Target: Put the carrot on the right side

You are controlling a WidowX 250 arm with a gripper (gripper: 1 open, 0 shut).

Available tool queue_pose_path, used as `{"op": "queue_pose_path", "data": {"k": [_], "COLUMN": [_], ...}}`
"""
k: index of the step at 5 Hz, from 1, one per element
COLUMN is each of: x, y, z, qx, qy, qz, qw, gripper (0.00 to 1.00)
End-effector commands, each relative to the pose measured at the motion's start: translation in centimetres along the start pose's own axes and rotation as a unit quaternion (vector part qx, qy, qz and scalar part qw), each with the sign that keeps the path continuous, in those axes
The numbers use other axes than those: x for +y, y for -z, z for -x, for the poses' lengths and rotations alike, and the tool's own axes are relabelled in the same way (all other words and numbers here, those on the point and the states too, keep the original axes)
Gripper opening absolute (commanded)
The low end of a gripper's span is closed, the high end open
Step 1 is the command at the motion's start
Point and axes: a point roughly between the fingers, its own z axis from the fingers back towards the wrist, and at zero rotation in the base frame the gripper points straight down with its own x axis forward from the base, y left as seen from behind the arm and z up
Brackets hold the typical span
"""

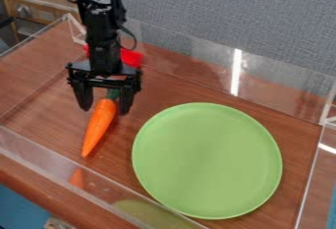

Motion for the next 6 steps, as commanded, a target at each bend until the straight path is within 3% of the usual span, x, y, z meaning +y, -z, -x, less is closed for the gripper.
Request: {"op": "queue_pose_path", "data": {"k": [1, 3, 5, 6], "x": [0.6, 1.5, -0.8, -1.3], "y": [-1.6, -1.7, -3.4, -3.4], "z": [-0.8, 0.4, 1.9, 1.9], "qx": [-0.021, -0.013, -0.020, -0.017], "qy": [0.043, 0.098, 0.135, 0.137], "qz": [-0.003, -0.003, -0.003, -0.002], "qw": [0.9988, 0.9951, 0.9907, 0.9904], "gripper": [1.00, 1.00, 1.00, 1.00]}}
